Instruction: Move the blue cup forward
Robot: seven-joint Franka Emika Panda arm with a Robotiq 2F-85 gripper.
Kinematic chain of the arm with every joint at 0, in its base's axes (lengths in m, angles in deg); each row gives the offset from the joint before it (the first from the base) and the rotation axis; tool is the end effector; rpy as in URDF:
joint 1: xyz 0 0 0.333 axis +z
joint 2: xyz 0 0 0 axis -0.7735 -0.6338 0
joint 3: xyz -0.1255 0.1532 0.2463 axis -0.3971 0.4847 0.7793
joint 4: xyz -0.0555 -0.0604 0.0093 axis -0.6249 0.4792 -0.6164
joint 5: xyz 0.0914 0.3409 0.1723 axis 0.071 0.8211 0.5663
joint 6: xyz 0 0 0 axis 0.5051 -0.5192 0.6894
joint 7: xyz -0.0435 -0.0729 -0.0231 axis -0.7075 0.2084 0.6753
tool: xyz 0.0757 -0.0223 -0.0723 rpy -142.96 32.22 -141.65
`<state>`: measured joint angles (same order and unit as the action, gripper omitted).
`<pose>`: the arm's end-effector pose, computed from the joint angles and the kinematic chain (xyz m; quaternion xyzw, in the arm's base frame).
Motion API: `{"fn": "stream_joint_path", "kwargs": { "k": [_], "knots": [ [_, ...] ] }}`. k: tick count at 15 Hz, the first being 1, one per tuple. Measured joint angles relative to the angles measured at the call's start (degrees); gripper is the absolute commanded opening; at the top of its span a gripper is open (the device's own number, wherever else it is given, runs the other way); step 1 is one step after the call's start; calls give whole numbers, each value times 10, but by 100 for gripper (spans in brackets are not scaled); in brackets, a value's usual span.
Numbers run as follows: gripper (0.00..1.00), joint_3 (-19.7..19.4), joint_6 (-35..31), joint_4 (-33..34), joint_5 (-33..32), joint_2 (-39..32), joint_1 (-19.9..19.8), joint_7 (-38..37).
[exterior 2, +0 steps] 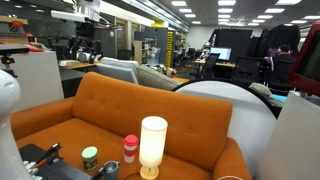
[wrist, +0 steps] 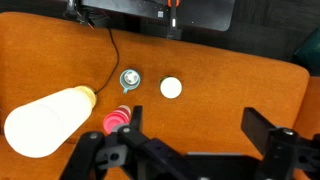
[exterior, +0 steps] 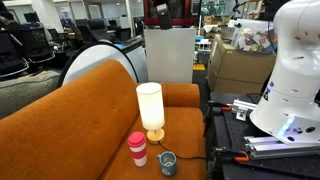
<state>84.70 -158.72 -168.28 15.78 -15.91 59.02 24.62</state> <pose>0.3954 0.1087 0.4834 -0.9907 -0.0877 0.0979 0.0340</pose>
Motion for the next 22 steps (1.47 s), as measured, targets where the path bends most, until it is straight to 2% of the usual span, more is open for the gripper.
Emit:
{"fn": "stream_joint_path", "kwargs": {
  "k": [19,22],
  "knots": [
    [100,0,0,0,0,-1,-1,0],
    [100,-10,-14,-2,0,-26,-12,1]
  ]
}}
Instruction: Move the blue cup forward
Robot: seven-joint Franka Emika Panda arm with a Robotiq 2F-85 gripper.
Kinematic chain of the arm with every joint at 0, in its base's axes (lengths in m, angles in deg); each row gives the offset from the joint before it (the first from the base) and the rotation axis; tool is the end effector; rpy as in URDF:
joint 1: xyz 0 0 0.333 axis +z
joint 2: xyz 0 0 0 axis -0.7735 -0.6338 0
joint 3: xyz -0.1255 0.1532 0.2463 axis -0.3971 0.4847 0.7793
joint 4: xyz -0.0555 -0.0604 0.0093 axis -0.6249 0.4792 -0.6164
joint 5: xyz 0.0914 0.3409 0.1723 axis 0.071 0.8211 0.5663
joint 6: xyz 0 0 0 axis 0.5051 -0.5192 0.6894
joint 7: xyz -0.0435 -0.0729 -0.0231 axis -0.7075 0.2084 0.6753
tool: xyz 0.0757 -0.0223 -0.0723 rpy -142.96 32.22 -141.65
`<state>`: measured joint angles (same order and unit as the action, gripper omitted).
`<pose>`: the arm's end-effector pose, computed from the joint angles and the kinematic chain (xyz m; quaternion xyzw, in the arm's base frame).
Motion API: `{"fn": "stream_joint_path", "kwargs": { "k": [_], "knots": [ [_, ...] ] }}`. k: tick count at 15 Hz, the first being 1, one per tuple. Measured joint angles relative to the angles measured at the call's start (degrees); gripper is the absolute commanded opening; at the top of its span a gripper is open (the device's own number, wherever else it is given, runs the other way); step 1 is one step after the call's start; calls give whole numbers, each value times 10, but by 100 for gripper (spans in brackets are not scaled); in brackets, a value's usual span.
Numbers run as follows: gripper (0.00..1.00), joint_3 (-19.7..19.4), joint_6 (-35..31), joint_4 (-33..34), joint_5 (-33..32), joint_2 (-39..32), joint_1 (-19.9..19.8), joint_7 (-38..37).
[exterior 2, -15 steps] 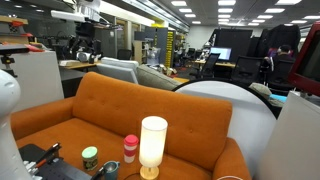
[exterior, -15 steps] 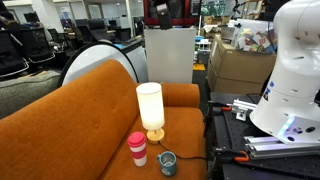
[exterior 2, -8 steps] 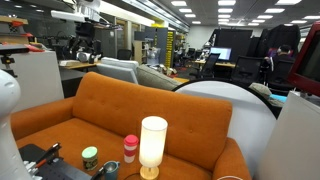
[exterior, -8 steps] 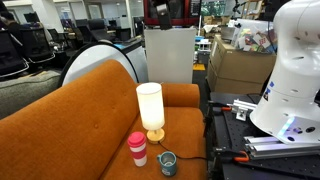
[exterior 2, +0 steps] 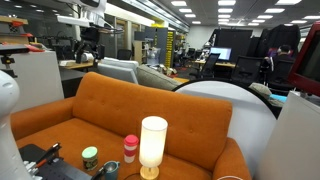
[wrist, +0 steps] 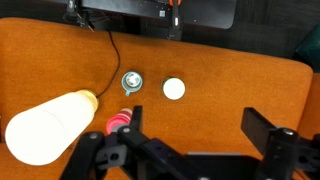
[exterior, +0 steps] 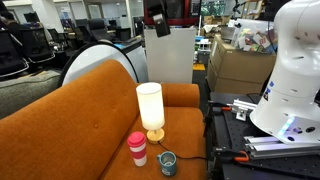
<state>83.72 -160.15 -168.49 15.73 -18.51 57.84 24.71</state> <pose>0.4079 0.0941 0.4649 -0.9909 -0.0691 0.1093 0.0383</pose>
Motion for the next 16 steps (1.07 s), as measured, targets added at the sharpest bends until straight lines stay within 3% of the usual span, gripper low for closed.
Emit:
{"fn": "stream_joint_path", "kwargs": {
  "k": [7,16],
  "knots": [
    [100,-38,-78,-5,22,-141,-31,13],
    [100,-39,-87,-2,30,-145,-34,11]
  ]
}}
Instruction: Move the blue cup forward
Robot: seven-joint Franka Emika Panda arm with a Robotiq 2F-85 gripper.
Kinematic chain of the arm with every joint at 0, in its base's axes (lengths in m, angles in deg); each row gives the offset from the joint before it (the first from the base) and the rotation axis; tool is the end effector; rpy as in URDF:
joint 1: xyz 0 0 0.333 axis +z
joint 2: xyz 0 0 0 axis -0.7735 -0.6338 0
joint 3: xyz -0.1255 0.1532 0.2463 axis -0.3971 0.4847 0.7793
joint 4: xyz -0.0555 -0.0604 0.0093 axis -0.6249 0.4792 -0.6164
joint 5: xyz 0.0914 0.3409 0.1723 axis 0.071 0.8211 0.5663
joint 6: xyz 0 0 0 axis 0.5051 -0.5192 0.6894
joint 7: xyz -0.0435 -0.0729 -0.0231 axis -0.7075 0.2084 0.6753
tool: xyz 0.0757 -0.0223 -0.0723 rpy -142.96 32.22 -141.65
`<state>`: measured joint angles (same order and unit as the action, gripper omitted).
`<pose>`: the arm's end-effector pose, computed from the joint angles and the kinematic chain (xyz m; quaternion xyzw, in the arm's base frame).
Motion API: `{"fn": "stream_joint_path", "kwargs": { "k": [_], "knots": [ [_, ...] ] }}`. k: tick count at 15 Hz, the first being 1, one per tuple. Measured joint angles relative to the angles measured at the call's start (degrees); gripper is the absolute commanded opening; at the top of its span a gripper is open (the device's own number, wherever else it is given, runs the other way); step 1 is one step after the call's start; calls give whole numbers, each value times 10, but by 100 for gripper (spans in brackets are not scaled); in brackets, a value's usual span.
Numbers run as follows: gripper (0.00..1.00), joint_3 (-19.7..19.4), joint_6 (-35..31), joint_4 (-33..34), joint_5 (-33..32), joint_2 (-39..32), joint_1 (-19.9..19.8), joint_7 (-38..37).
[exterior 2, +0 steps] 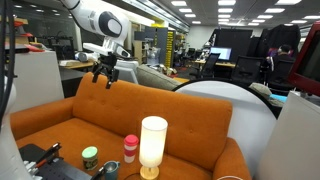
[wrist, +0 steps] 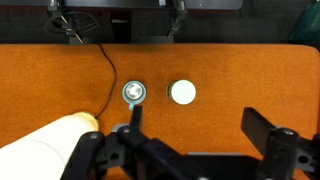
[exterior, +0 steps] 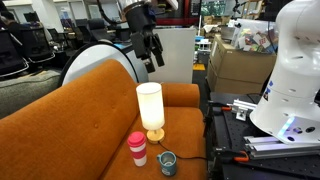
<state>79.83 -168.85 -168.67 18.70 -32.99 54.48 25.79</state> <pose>0.4556 0.0447 0.3621 -0.9846 0.0055 0.1583 0.0742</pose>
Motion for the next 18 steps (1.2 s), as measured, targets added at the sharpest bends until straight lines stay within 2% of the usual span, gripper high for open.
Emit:
{"fn": "stream_joint_path", "kwargs": {
  "k": [4,9,12,18],
  "knots": [
    [100,-25,-66,-8,66,-27,-23,15],
    [100,-48,-140,-31,127,-126,-59,35],
    [100,-47,-145,-29,155,-174,-63,41],
    [100,-46,-145,-25,158,-169,-63,41]
  ]
}}
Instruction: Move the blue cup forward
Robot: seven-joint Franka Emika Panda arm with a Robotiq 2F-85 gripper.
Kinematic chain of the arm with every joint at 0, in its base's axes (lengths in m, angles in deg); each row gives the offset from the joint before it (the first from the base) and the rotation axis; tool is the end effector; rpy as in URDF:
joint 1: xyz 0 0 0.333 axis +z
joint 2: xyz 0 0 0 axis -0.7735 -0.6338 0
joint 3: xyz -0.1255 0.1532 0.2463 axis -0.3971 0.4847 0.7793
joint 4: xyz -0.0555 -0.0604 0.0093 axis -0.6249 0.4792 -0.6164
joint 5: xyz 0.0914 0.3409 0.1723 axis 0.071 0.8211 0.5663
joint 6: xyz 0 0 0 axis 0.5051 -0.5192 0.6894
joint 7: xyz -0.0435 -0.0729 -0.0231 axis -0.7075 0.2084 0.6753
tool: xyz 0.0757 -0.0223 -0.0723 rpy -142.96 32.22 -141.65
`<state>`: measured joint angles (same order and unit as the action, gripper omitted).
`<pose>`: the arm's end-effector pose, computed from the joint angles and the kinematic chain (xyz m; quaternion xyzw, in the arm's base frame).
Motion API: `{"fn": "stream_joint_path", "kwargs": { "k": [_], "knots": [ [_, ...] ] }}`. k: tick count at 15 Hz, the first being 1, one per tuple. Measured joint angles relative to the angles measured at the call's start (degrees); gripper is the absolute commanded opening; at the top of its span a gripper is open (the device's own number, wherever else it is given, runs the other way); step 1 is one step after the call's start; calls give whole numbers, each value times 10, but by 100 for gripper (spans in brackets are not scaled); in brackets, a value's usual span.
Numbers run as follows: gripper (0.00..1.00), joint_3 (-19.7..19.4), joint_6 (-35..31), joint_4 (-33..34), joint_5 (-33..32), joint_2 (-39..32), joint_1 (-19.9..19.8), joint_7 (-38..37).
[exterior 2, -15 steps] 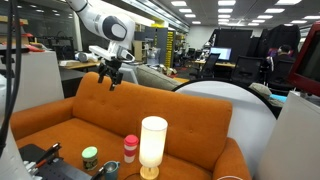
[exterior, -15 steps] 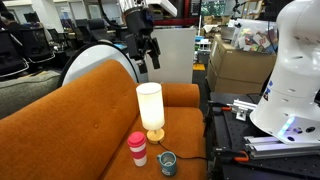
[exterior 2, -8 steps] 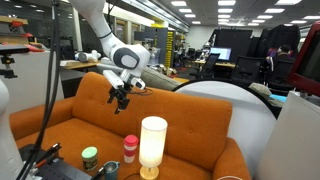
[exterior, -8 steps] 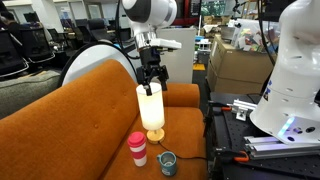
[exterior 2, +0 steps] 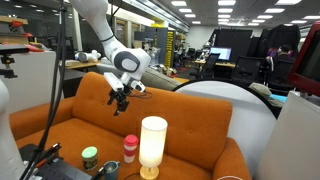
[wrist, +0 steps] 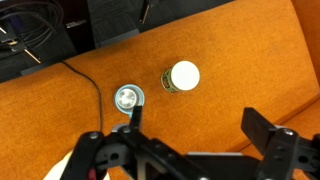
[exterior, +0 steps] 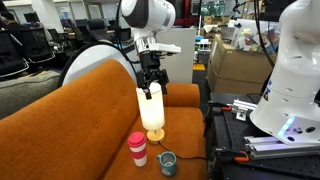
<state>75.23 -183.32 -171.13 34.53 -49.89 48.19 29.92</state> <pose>0.4644 -0.0393 0.2224 -0.9524 0.1812 0.1759 0.1711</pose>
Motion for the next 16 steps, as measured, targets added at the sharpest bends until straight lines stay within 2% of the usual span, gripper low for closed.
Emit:
{"fn": "stream_joint_path", "kwargs": {
  "k": [4,11,16],
  "knots": [
    [100,0,-2,0,9,-35,-6,-1],
    [100,16,-75,10,64,-181,-23,0],
    [100,16,-75,11,62,-175,-23,-1]
  ]
}}
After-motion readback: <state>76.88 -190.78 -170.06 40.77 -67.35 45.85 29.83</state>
